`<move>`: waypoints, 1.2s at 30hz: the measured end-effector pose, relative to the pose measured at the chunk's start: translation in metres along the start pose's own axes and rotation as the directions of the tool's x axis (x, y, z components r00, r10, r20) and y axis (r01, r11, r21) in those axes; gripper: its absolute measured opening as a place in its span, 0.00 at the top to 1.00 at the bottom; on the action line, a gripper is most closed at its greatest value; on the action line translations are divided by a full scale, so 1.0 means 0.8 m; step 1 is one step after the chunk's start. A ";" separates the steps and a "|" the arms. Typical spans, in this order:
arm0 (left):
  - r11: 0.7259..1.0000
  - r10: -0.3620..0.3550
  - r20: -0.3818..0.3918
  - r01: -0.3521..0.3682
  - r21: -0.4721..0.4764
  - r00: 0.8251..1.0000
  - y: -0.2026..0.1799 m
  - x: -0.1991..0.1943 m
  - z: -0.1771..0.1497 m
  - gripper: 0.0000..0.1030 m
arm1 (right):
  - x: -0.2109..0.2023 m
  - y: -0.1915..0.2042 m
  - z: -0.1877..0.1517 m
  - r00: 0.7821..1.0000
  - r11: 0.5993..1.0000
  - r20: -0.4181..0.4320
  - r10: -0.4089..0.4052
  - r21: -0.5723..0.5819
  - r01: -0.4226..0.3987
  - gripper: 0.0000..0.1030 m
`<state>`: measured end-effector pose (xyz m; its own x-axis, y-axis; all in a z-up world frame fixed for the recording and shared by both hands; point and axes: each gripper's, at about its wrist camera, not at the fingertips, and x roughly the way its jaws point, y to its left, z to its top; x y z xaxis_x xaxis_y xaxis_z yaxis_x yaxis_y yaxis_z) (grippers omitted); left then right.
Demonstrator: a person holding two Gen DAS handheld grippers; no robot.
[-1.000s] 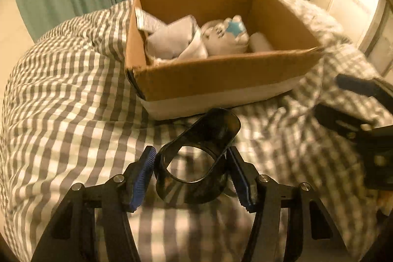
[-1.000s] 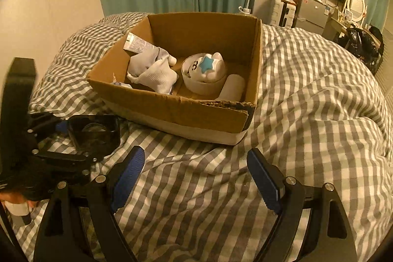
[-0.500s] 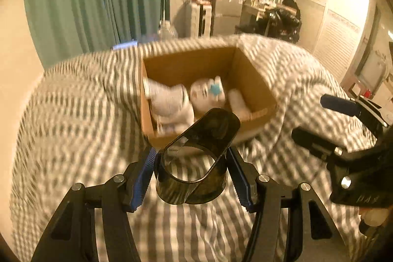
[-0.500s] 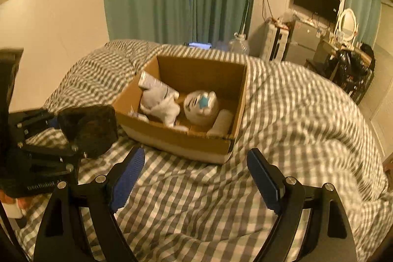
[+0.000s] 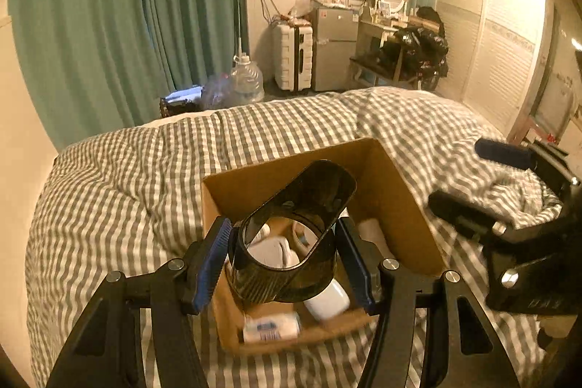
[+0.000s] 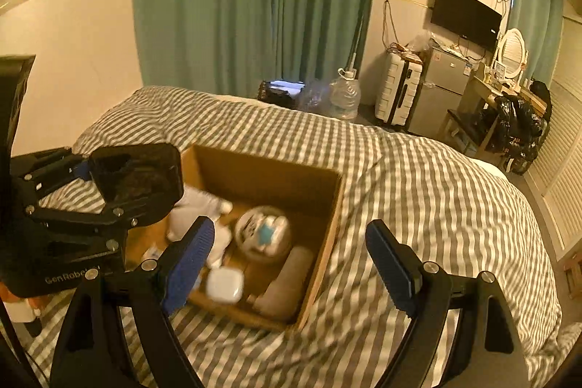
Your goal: Organize objects
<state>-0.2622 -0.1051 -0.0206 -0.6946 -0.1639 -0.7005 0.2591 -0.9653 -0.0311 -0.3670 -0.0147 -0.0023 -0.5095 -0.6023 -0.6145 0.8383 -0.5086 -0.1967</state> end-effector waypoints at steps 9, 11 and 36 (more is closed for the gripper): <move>1.000 -0.027 -0.081 0.026 -0.016 0.996 0.007 0.088 -0.004 0.41 | 0.074 -0.023 0.002 0.999 0.999 -0.030 0.017 0.032 -0.016 0.17; 0.999 -0.039 -0.088 0.037 -0.025 0.995 0.008 0.098 -0.007 0.39 | 0.083 -0.025 -0.002 0.999 0.999 -0.039 0.034 0.042 -0.032 0.17; 0.993 0.111 0.167 -0.104 -0.048 0.980 0.004 -0.142 0.007 0.03 | -0.132 -0.004 0.006 0.993 0.998 0.105 -0.053 0.030 0.050 0.13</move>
<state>-0.1860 -0.0905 0.0627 -0.7640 -0.3012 -0.5706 0.3617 -0.9323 0.0078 -0.3163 0.0478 0.0669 -0.5706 -0.6357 -0.5199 0.8055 -0.5563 -0.2040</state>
